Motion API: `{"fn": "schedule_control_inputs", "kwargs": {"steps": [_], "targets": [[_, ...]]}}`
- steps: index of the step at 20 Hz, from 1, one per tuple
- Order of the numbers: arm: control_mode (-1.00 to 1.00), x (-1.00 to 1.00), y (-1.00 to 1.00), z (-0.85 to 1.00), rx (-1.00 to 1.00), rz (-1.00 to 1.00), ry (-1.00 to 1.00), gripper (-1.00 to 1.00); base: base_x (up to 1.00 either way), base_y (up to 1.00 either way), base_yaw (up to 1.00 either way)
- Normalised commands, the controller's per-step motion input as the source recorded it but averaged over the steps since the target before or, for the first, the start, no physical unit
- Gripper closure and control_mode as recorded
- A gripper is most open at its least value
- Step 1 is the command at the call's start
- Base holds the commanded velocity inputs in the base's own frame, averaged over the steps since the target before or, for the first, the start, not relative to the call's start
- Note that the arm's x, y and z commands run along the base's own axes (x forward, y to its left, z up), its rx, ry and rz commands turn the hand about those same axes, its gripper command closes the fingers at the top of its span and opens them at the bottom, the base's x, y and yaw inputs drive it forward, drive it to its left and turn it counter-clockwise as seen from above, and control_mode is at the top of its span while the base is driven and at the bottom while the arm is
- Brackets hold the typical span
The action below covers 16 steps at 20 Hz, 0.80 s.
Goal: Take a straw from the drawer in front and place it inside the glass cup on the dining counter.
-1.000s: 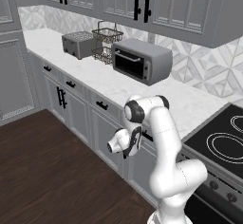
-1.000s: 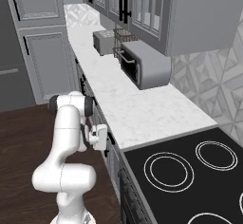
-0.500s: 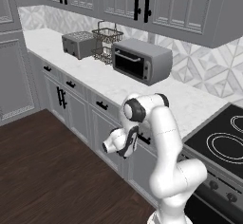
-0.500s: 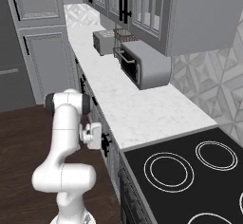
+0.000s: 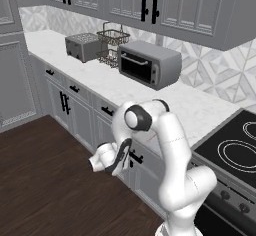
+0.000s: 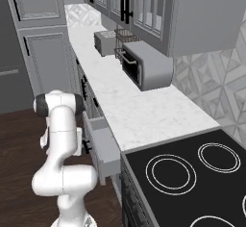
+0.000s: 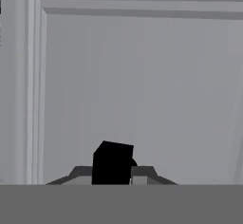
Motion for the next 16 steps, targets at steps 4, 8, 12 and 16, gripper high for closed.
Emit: {"fn": "schedule_control_inputs", "kwargs": {"steps": [4, 8, 12, 16], "targets": [[-1.00, -0.63, 1.00, 0.13, 0.00, 0.00, 0.10, 1.00, 0.00, 0.00, 0.00], [-1.00, -0.57, 1.00, 0.18, 0.01, 0.00, 0.12, 1.00, 0.00, 0.00, 0.00], [-1.00, -0.56, 1.00, 0.20, 0.01, 0.00, 0.12, 1.00, 0.00, 0.00, 0.00], [-1.00, -0.39, 0.86, 0.47, 0.11, 0.00, 0.13, -1.00, 0.00, 0.00, 0.00]]}}
